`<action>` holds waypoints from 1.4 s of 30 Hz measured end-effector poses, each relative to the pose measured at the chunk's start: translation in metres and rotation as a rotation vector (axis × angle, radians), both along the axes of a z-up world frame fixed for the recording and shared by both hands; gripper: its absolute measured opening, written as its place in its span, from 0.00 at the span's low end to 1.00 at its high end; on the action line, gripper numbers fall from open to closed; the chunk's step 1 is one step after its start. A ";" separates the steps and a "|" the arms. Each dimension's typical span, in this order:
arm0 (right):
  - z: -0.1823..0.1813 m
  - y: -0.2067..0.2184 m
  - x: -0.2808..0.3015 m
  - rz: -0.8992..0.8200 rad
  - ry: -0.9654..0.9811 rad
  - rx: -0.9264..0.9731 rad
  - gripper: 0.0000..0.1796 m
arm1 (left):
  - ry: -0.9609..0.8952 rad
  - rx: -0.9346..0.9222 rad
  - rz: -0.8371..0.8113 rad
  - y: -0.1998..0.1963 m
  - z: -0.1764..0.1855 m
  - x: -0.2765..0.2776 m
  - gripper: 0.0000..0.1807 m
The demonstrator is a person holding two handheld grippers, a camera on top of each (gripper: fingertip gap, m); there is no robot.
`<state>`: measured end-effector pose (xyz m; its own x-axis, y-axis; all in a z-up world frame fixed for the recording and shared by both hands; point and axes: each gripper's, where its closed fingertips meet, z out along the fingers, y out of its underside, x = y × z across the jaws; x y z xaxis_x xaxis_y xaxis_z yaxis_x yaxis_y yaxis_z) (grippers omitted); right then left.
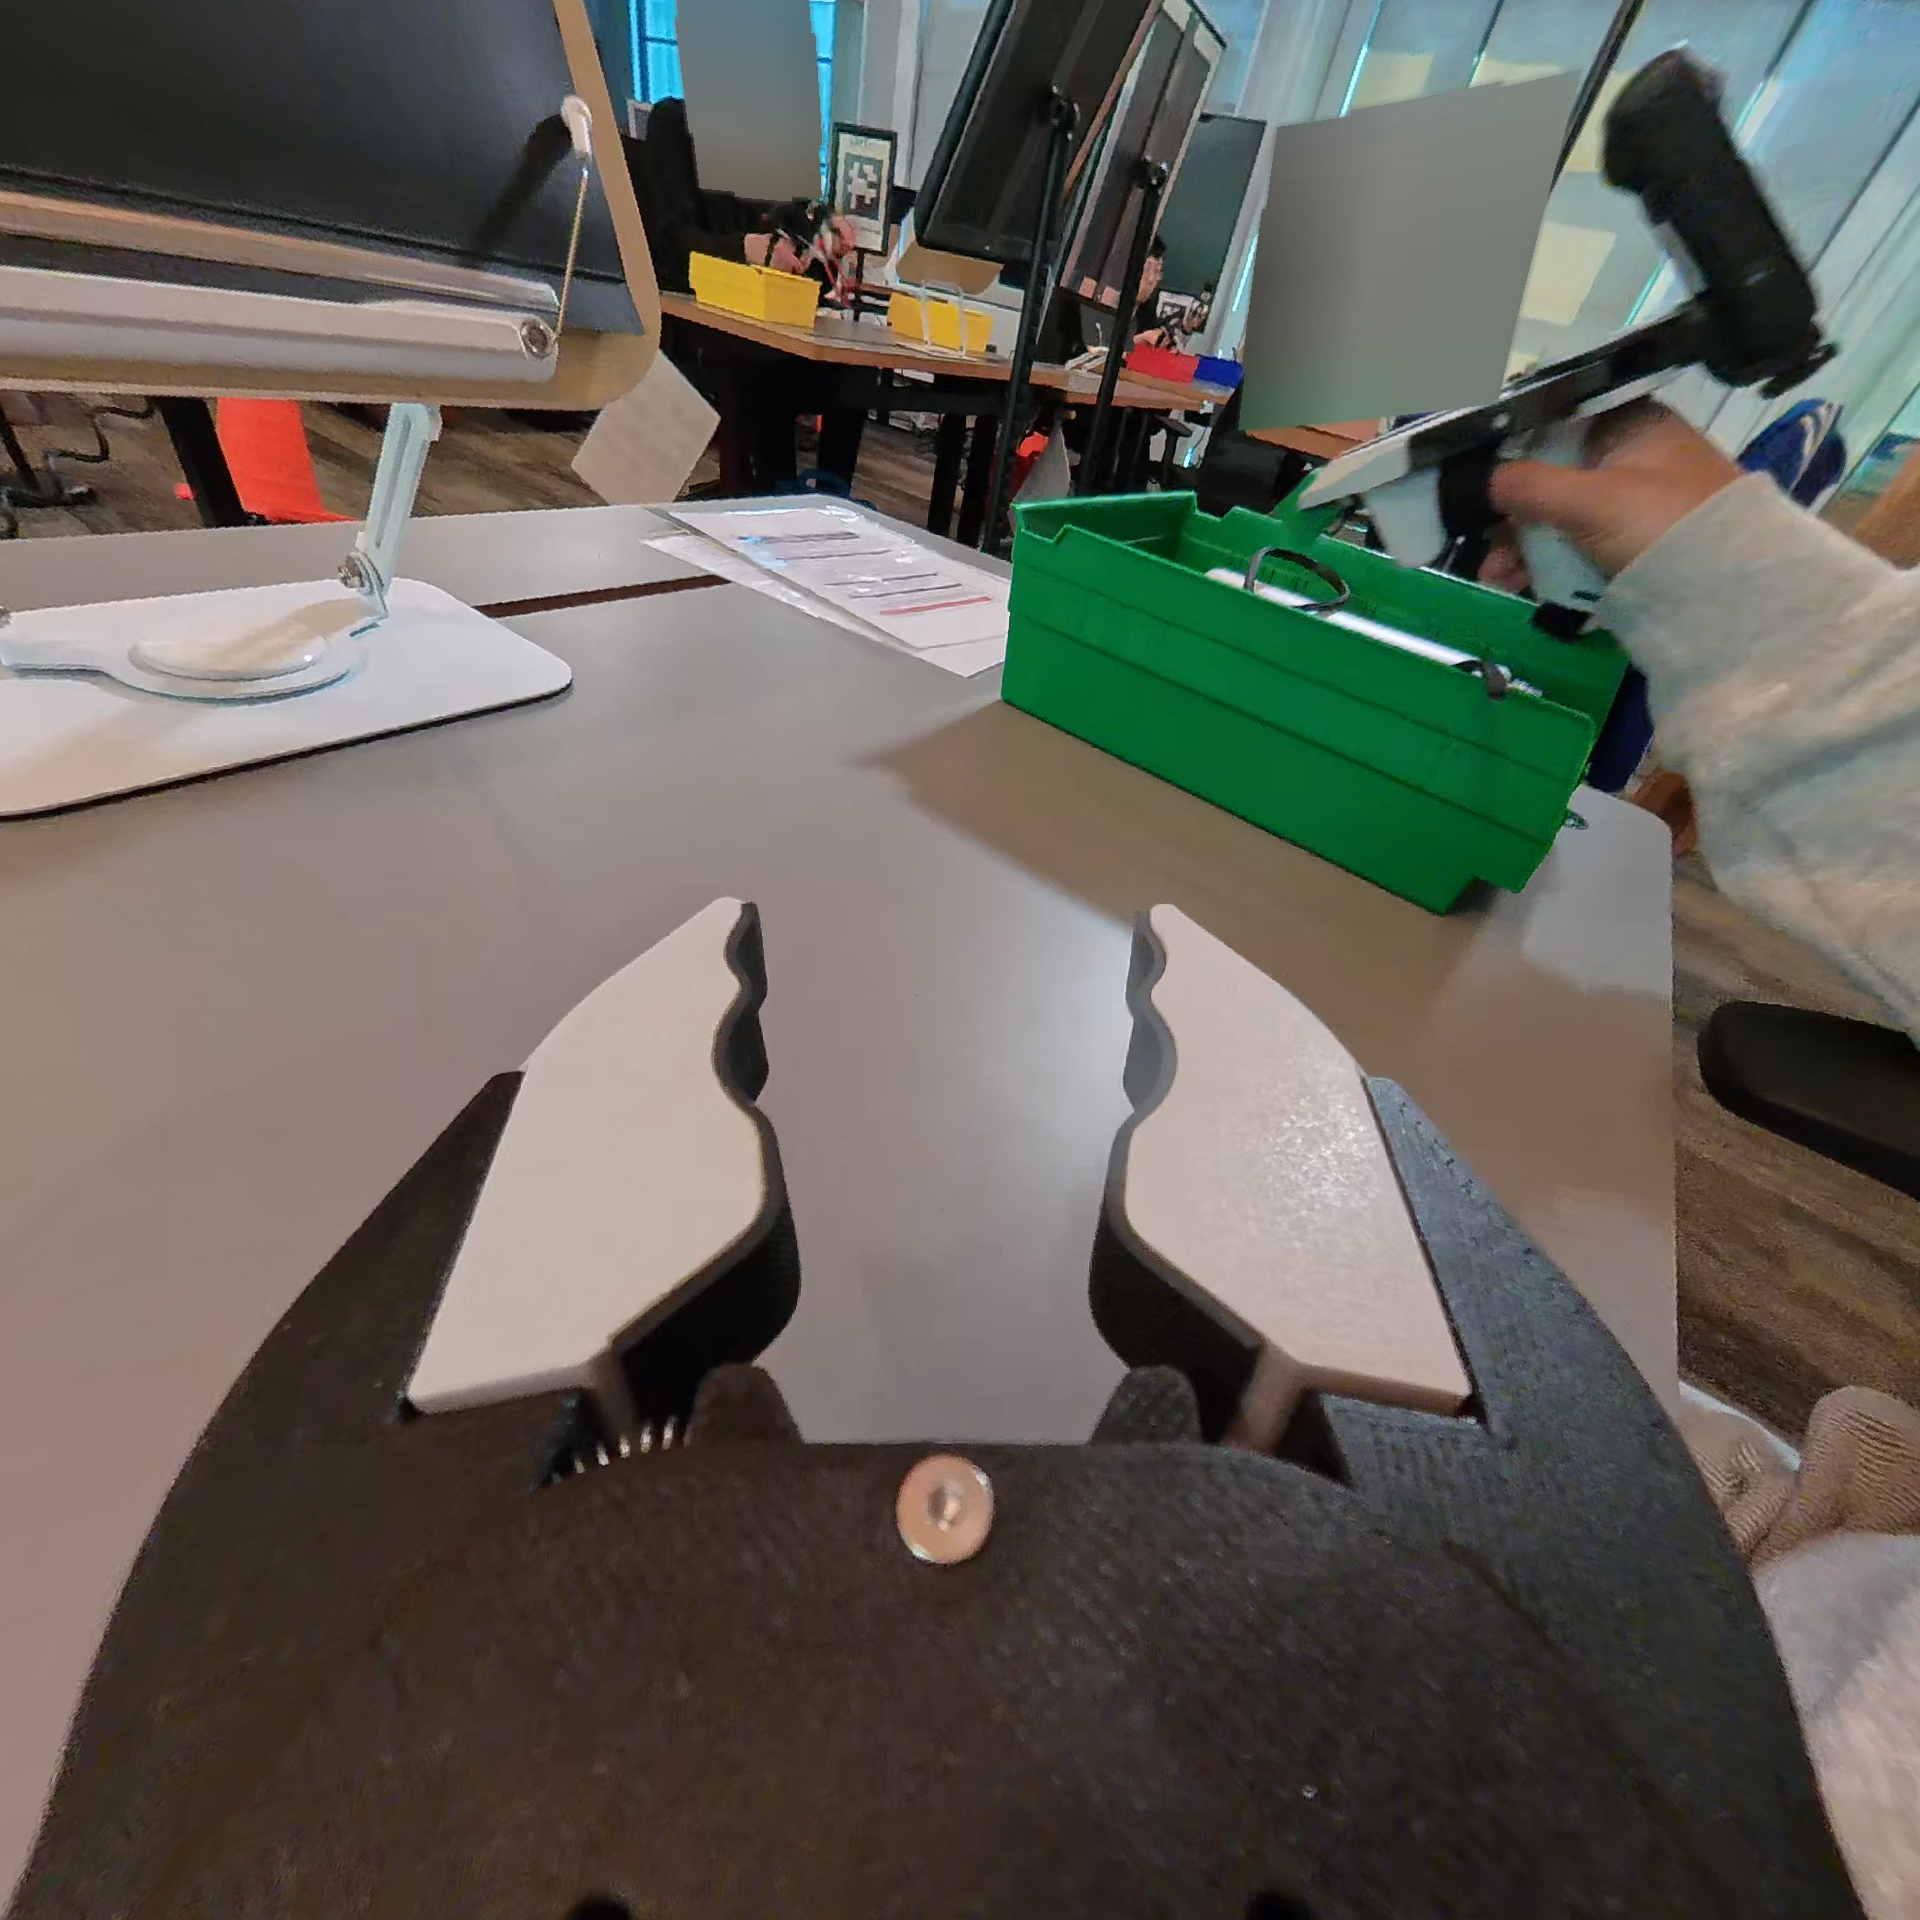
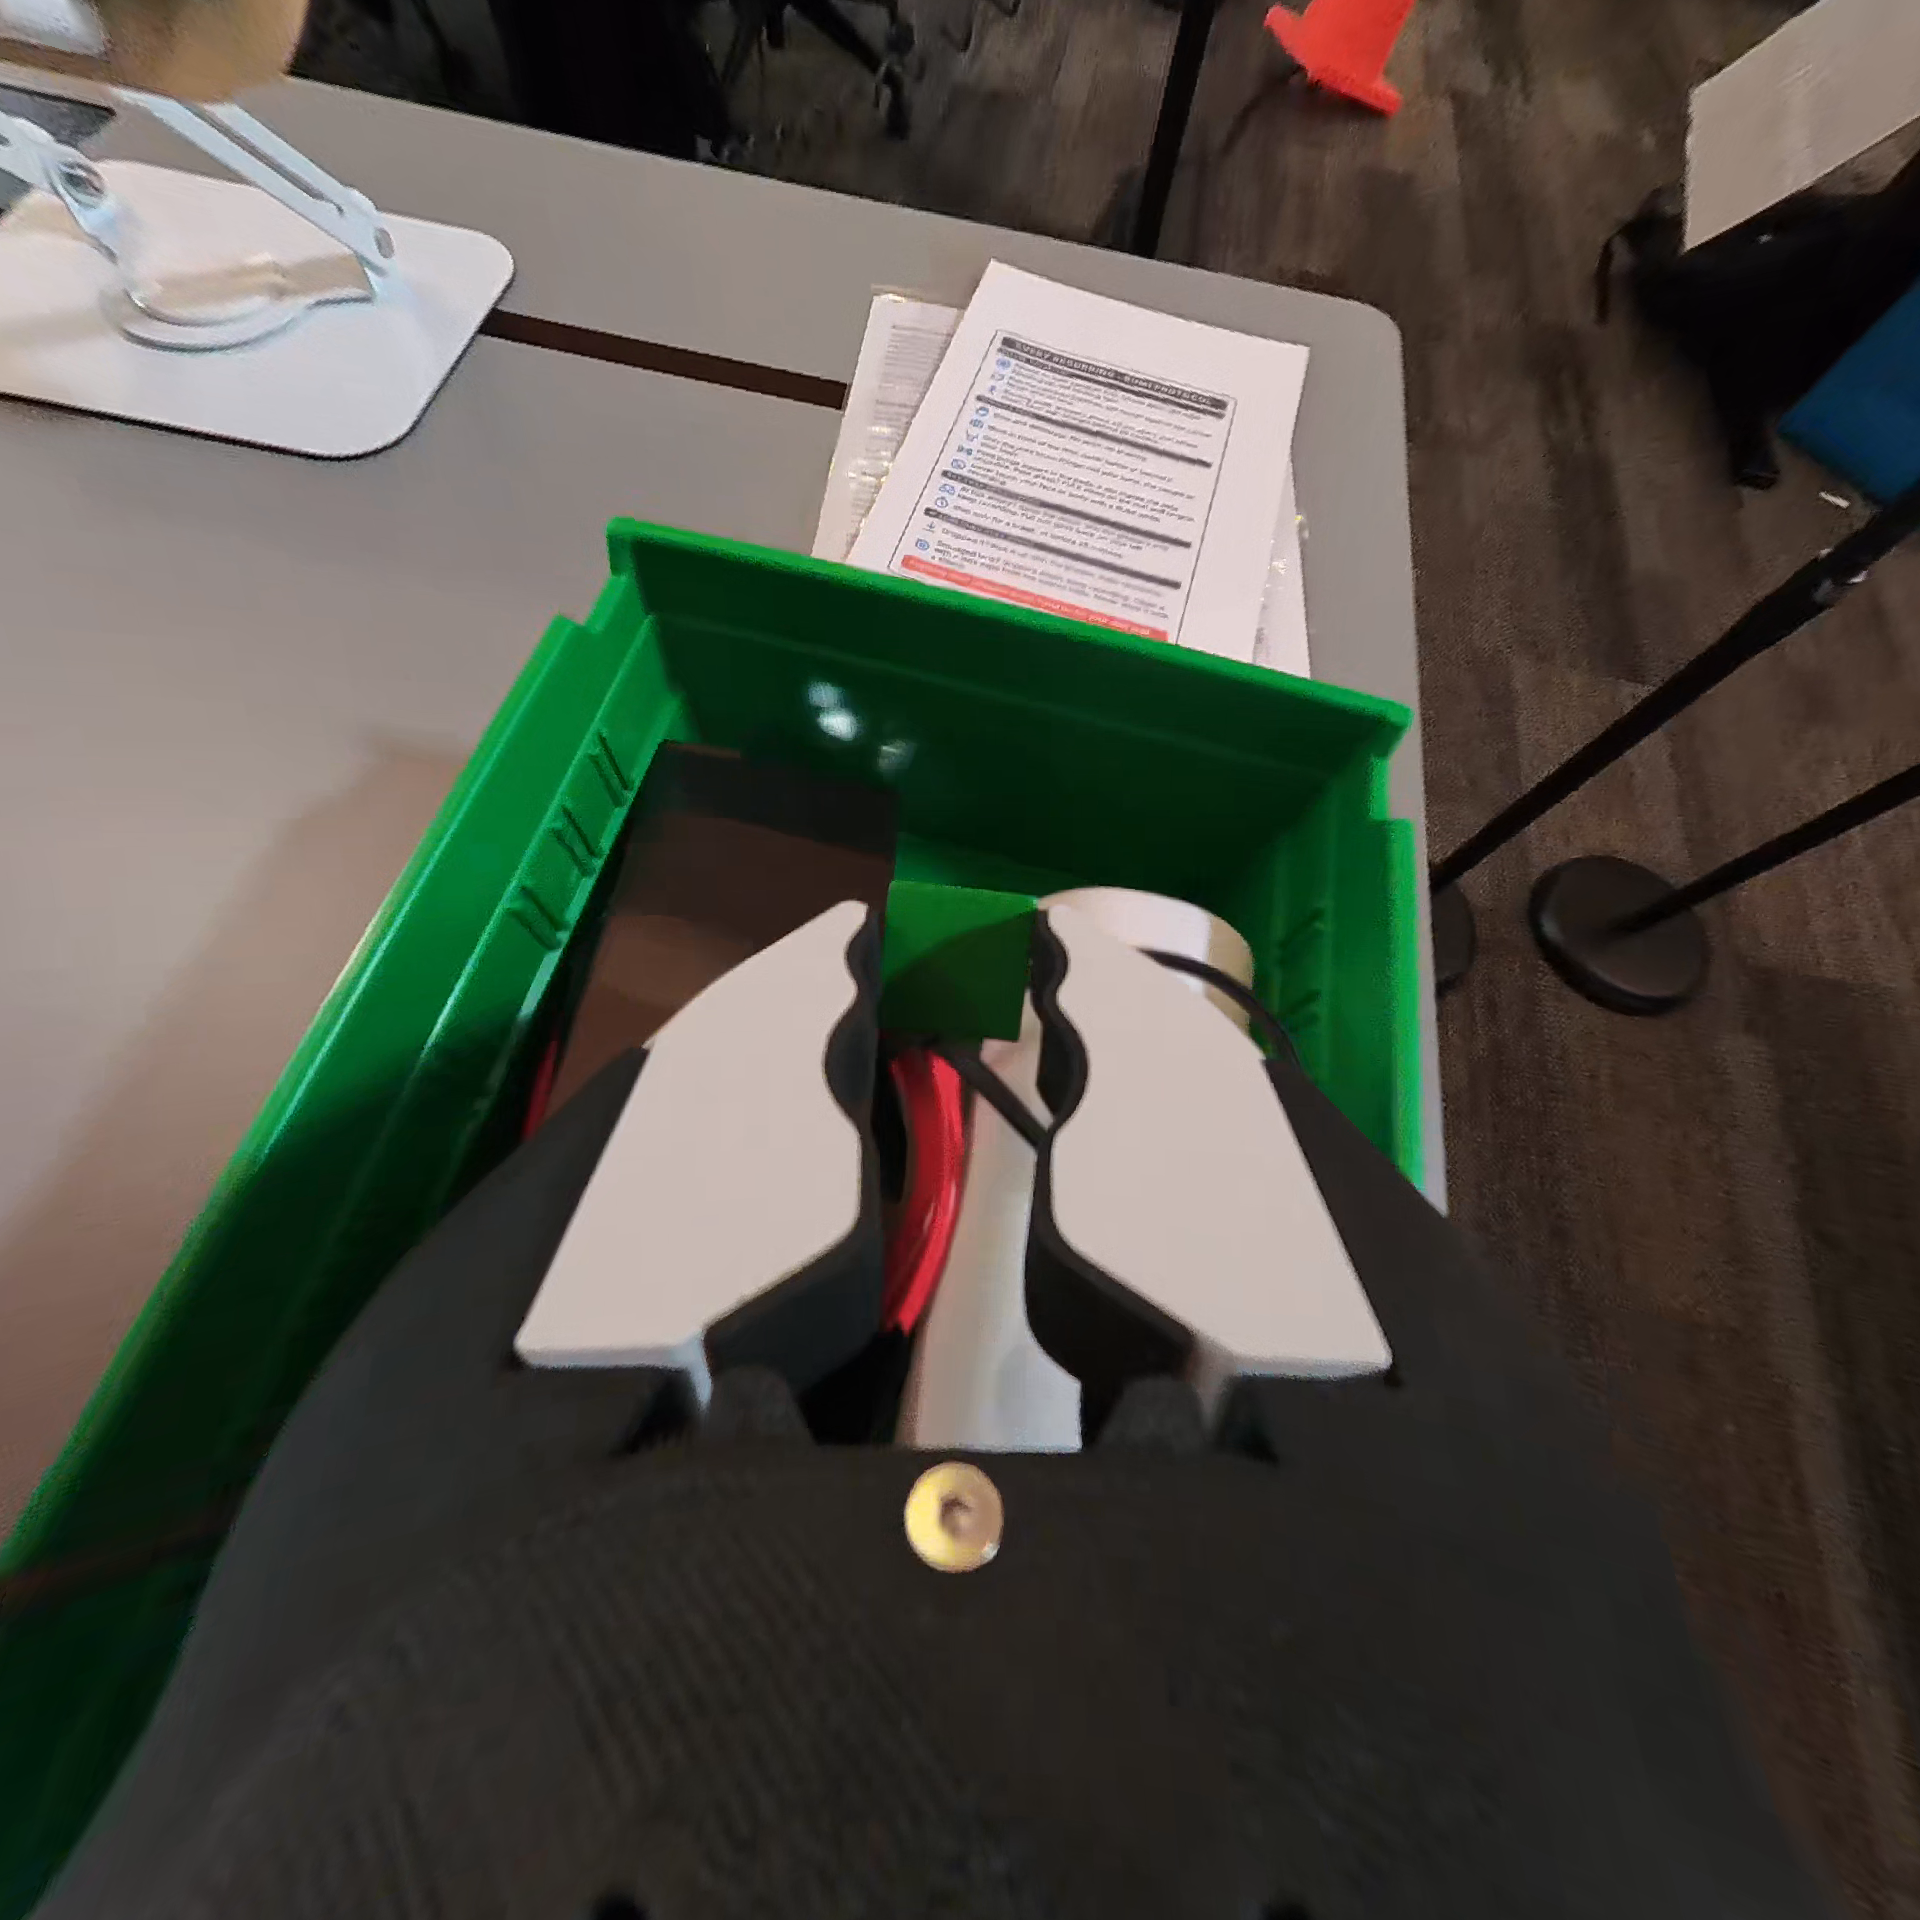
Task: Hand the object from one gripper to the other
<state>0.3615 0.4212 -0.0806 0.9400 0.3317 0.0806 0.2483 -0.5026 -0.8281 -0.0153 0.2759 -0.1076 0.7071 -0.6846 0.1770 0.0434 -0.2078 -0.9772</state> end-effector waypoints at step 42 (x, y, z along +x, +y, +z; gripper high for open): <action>-0.020 -0.158 -0.340 0.815 0.509 0.120 0.09 | 0.064 0.203 0.454 -0.001 0.143 -0.242 0.10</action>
